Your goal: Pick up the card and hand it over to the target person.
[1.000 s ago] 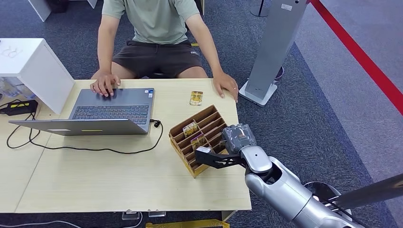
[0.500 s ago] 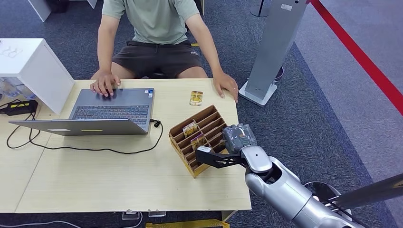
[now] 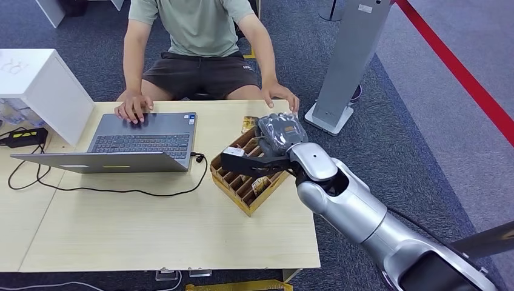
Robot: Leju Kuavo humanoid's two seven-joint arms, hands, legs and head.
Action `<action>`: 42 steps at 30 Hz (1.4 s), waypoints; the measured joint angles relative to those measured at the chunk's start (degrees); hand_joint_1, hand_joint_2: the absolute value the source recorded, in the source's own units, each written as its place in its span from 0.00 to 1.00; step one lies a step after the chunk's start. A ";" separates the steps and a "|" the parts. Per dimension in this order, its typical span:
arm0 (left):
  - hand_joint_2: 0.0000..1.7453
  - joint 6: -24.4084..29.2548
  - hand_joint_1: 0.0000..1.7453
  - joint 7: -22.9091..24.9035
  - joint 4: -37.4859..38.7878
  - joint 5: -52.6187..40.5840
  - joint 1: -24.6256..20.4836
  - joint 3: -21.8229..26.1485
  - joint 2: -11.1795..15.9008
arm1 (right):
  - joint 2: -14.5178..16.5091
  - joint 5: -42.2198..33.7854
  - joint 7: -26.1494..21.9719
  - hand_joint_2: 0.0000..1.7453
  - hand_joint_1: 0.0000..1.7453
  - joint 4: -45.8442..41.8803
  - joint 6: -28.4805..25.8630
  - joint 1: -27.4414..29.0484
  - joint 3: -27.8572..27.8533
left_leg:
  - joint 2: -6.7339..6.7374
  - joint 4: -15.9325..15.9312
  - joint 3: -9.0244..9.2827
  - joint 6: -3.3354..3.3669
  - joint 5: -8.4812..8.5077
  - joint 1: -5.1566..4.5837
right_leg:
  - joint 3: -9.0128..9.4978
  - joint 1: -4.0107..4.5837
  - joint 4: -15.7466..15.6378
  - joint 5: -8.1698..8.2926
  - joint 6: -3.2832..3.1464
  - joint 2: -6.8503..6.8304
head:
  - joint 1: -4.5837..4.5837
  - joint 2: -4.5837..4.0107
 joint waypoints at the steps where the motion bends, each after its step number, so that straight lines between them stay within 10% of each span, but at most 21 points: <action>1: 0.00 0.06 0.00 0.30 -0.02 -0.25 -0.08 -0.39 -0.11 | 1.44 -0.90 -0.66 1.00 0.99 4.21 -1.17 -1.33 0.04 | 0.03 0.00 0.00 0.00 0.00 0.00 | 0.00 -0.01 0.01 0.01 0.01 0.03 | 0.00 0.00; 7: 0.00 0.33 0.00 0.84 0.05 -0.66 -0.66 -1.62 -1.09 | 6.77 -4.45 -5.62 1.00 0.99 23.90 -8.78 -4.26 -0.20 | -0.22 -0.11 0.06 0.00 0.06 0.01 | 0.18 0.01 -0.09 -0.02 0.02 -0.23 | 0.00 0.00; 21: 0.00 1.01 0.00 1.62 0.30 1.52 0.69 -0.83 -1.23 | 9.69 -1.26 -6.36 1.00 0.99 29.72 -13.83 -4.44 2.65 | -0.44 -0.04 -0.08 0.01 0.02 0.04 | 0.09 0.04 -0.08 -0.10 0.02 -0.44 | 0.00 0.00; 25: 0.00 0.04 0.00 0.62 0.19 0.51 0.48 -1.90 -0.84 | 9.75 -0.77 -6.44 1.00 0.00 29.26 -14.49 -5.34 2.68 | -0.46 -0.03 -0.14 0.01 0.05 0.04 | 0.04 0.04 -0.07 -0.09 0.01 -0.47 | 0.00 0.00; 29: 0.00 -0.05 0.00 -0.67 0.22 1.40 -0.27 -1.03 -0.55 | 9.11 -0.12 -6.73 1.00 0.00 27.90 -15.62 -6.49 2.59 | -0.53 0.00 -0.18 0.01 0.07 0.05 | 0.02 0.05 -0.06 -0.09 0.02 -0.54 | 0.00 0.00; 35: 0.00 -0.40 0.00 -0.91 0.22 1.68 -0.66 -1.23 -0.13 | 4.11 1.13 -5.34 1.00 0.00 17.68 -16.28 -7.85 0.05 | -0.66 0.09 -0.30 0.02 0.07 0.07 | -0.04 0.07 -0.01 -0.12 0.02 -0.67 | 0.00 0.00; 42: 0.00 0.15 0.00 -0.83 0.08 2.49 0.30 -1.61 0.04 | -12.25 4.23 2.35 1.00 0.00 -20.73 -10.26 1.69 -9.97 | -0.93 0.14 -0.31 0.05 0.06 0.13 | 0.06 0.13 -0.11 -0.16 0.07 -0.94 | 0.00 0.00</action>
